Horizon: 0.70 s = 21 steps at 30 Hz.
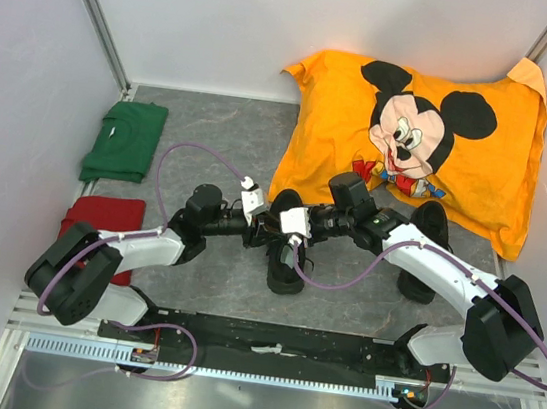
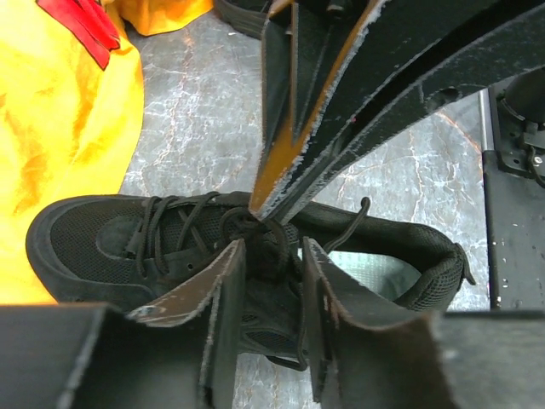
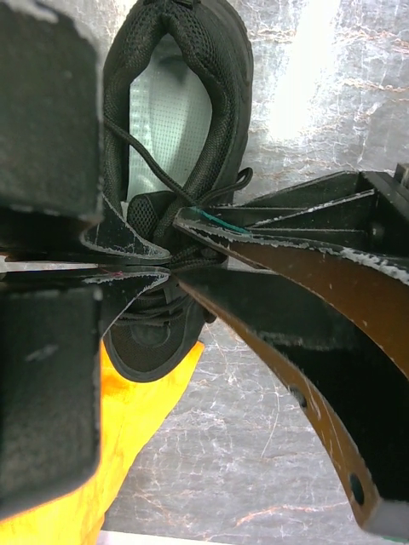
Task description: Tie the shoes
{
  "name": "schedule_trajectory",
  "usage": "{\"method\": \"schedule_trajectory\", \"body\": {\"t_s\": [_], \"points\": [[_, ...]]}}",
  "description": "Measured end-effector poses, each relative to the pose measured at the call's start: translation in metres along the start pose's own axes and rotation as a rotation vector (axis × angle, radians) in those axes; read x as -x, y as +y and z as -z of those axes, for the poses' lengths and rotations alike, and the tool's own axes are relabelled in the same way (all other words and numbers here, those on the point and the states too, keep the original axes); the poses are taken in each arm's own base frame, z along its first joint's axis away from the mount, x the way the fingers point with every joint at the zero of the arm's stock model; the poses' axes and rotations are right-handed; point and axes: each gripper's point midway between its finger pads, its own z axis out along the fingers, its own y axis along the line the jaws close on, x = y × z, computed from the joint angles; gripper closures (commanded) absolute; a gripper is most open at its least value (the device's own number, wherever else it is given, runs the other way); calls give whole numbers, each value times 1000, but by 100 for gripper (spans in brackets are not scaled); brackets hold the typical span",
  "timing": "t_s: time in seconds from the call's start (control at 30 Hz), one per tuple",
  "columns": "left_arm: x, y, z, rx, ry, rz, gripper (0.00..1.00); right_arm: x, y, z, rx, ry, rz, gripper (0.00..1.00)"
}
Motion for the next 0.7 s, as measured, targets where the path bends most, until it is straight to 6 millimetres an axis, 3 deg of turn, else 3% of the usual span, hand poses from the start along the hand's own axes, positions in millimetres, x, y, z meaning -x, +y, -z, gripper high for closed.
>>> {"method": "schedule_trajectory", "body": {"t_s": [0.27,0.4,0.7], "points": [[12,4,3,36,-25,-31,58,-2,4,0,14,7,-11,100],[22,5,6,47,-45,-55,65,-2,5,1,17,9,-15,100],[22,1,6,22,-48,-88,64,0,2,1,12,6,-15,100]]}}
